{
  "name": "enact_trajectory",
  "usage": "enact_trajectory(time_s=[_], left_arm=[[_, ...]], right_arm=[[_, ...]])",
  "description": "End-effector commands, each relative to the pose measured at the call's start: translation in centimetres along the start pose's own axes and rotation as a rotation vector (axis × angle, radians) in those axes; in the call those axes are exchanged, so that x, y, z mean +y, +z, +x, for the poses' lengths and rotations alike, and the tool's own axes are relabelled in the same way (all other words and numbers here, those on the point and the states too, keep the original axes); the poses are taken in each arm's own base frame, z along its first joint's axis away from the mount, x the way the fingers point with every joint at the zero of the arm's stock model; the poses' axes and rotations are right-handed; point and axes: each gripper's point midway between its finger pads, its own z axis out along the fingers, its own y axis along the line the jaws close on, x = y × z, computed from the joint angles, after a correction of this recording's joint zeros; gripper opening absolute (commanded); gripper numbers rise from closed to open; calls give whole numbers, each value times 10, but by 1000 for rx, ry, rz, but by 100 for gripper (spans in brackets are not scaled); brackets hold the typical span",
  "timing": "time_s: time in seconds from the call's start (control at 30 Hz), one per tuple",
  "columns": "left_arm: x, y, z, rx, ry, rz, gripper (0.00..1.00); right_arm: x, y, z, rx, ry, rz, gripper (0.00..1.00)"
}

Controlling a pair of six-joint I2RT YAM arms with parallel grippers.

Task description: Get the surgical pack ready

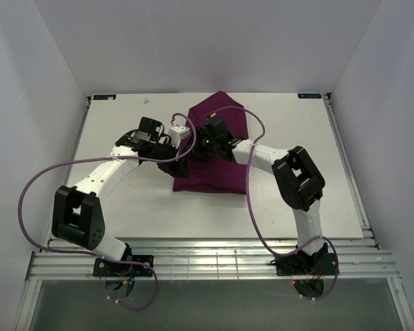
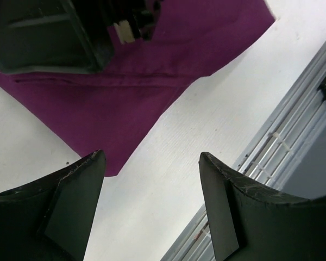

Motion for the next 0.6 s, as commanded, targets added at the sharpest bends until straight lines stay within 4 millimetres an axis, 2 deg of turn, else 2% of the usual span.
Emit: enact_trajectory(time_s=[0.0,0.07,0.1,0.13,0.17,0.2,0.23,0.27,0.33,0.4,0.43,0.47,0.57], left_arm=[[-7,-18,-32,-90,8,56,80],[-7,-25,-48,-126,1,65,80],[-2,-23,-51,-124,-9,62,79],[0,-22,-55,-127,-13,59,79],[1,-23,-62,-136,-17,57,77],[5,-20,-64,-137,-28,50,75],[11,-14,-63,-128,-50,36,75],[17,-11,-64,-123,-83,17,74],[38,1,-62,-102,-118,-59,73],[53,6,-67,-98,-136,-115,73],[65,9,-66,-89,-144,-166,73],[75,17,-62,-65,-163,-188,73],[90,26,-60,-47,-195,-223,75]], right_arm=[[58,-40,-52,-148,-92,-127,54],[67,-60,-65,-188,-106,-150,54],[66,-68,-74,-213,-105,-147,54],[59,-72,-74,-220,-110,-130,54],[62,-88,-85,-255,-110,-136,54],[57,-94,-89,-272,-109,-124,54],[46,-98,-87,-273,-104,-102,54],[43,-111,-95,-299,-104,-96,53],[27,-123,-100,-324,-91,-55,52],[3,-139,-101,-337,-80,-21,52],[-4,-144,-102,-339,-81,-9,51],[-20,-154,-101,-341,-72,27,51],[-47,-171,-103,-338,-112,100,52]])
